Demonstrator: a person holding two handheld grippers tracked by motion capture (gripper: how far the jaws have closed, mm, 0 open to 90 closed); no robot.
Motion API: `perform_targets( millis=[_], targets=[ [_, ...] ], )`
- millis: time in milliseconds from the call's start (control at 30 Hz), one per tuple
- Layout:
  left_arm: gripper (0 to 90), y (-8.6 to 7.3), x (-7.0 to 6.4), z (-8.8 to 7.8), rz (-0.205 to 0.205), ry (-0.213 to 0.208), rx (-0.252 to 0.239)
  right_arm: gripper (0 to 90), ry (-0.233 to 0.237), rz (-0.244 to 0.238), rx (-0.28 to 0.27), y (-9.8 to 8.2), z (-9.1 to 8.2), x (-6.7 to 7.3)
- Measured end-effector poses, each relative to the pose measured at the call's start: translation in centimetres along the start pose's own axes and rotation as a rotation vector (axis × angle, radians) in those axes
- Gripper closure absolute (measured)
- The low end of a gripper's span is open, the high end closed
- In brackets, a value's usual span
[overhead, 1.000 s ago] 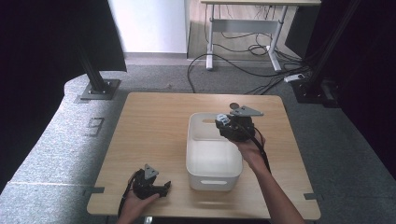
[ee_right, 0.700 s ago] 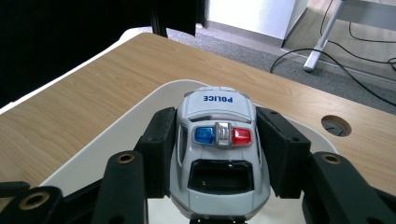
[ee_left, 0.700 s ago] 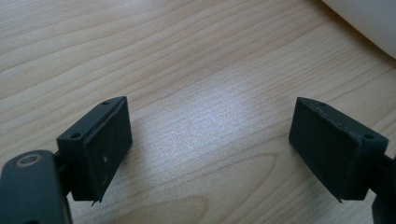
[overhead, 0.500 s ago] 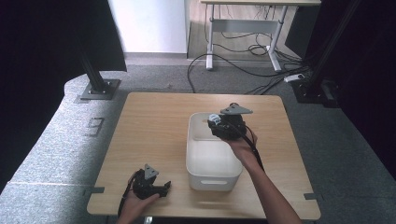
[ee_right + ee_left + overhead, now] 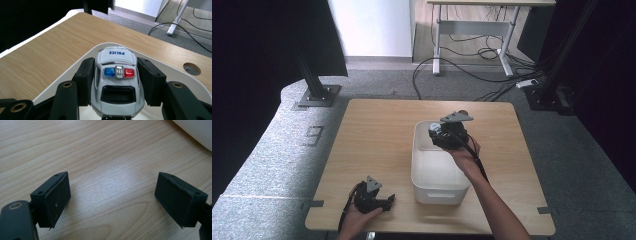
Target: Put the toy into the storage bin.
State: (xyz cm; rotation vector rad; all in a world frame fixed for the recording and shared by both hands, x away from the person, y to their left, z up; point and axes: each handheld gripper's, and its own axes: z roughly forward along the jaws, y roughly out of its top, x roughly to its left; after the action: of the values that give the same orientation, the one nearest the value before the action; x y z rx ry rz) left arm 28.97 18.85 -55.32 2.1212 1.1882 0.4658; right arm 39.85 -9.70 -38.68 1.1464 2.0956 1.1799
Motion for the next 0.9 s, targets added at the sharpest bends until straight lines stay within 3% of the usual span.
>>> perform_targets(
  millis=[400, 733, 900],
  targets=[
    [13.2, 0.0, 0.0, 0.0, -0.001, 0.000, 0.000, 50.1, -0.002, -0.015, 0.026, 0.6, 1.2, 0.7],
    [13.2, 0.0, 0.0, 0.0, 0.001, 0.000, 0.000, 50.1, 0.005, 0.010, 0.053, 1.0, 2.5, 0.5],
    [13.3, 0.0, 0.0, 0.0, 0.000, 0.000, 0.000, 50.1, 0.002, -0.002, 0.074, 1.1, 3.3, 0.7]
  ],
)
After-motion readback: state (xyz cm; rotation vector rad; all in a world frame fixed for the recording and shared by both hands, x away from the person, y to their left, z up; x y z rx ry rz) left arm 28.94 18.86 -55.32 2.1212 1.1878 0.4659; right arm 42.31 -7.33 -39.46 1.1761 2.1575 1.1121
